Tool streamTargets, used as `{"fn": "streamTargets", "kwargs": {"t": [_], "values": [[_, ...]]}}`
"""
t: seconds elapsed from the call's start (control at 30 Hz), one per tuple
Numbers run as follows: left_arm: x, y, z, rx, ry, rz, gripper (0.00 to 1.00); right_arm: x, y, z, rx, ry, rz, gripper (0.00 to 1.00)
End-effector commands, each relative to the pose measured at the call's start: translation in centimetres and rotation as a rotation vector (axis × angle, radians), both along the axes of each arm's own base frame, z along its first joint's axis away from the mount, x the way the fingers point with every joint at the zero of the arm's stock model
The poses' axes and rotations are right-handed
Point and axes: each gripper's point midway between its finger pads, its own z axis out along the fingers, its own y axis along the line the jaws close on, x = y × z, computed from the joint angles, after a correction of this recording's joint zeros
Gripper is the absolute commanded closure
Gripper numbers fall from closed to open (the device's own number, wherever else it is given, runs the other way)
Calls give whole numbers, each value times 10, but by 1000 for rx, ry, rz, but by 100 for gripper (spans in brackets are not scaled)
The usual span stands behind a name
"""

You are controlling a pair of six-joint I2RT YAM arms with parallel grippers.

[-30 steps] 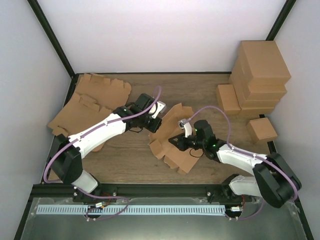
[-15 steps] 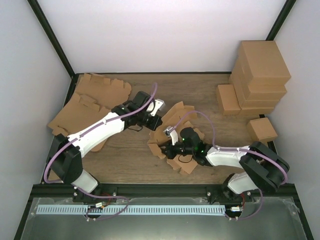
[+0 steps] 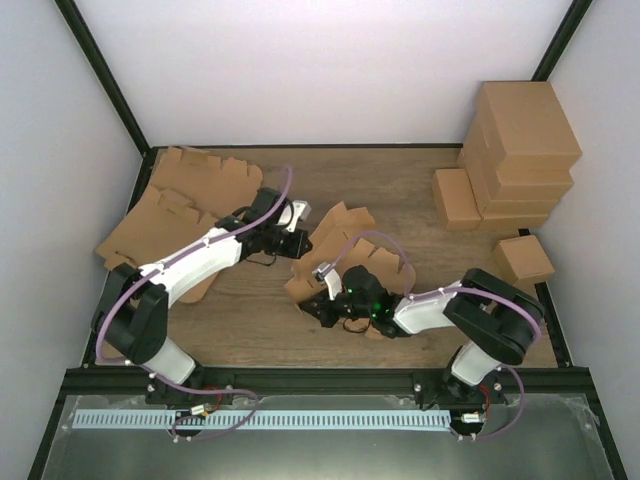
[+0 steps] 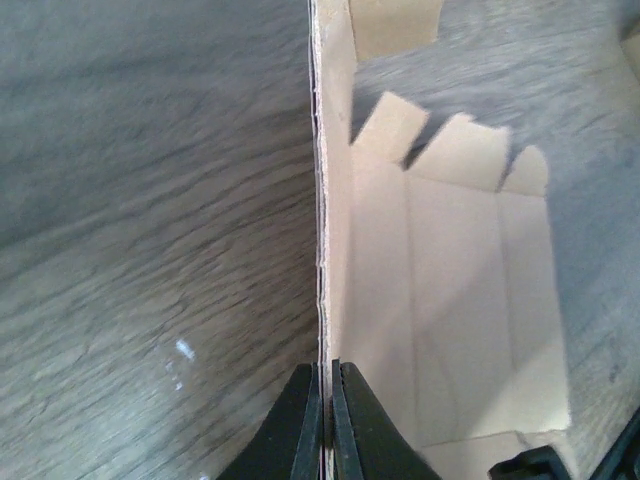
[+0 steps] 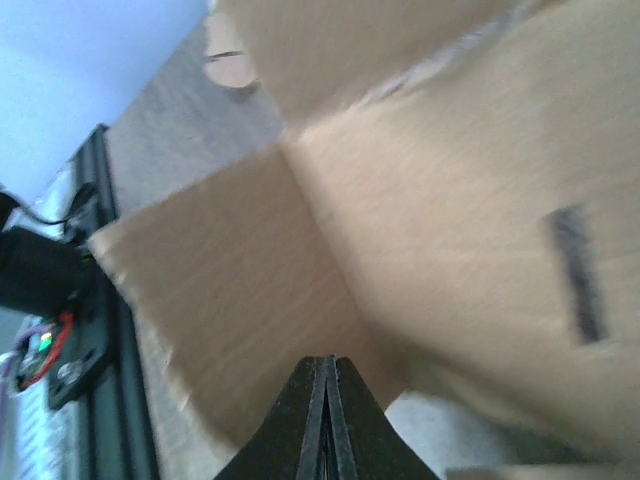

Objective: Fold the paper box

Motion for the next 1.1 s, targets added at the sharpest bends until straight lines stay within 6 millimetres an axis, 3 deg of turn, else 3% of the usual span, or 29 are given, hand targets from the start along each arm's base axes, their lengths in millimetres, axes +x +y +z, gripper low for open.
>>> {"fn": "streamTargets", "kwargs": {"t": [0.0, 0.17, 0.33, 0.6, 0.87, 0.97, 1.07], "values": [[5, 9, -27, -89, 70, 57, 96, 25, 11, 1, -1, -25, -98, 99], [7, 31, -62, -120, 132, 136, 96, 21, 19, -14, -41, 20, -55, 99], [9, 47, -81, -111, 128, 199, 96, 8, 22, -21, -50, 51, 5, 99], [4, 51, -103, -112, 136, 201, 96, -20, 43, -53, -141, 103, 125, 99], [-1, 50, -105, -100, 113, 142, 96, -13, 32, -100, -289, 197, 28, 99], [-2, 52, -105, -80, 110, 128, 96, -14, 32, -95, -277, 200, 27, 99], [-4, 50, -102, -78, 119, 117, 96, -10, 29, -65, -195, 130, 3, 99]]}}
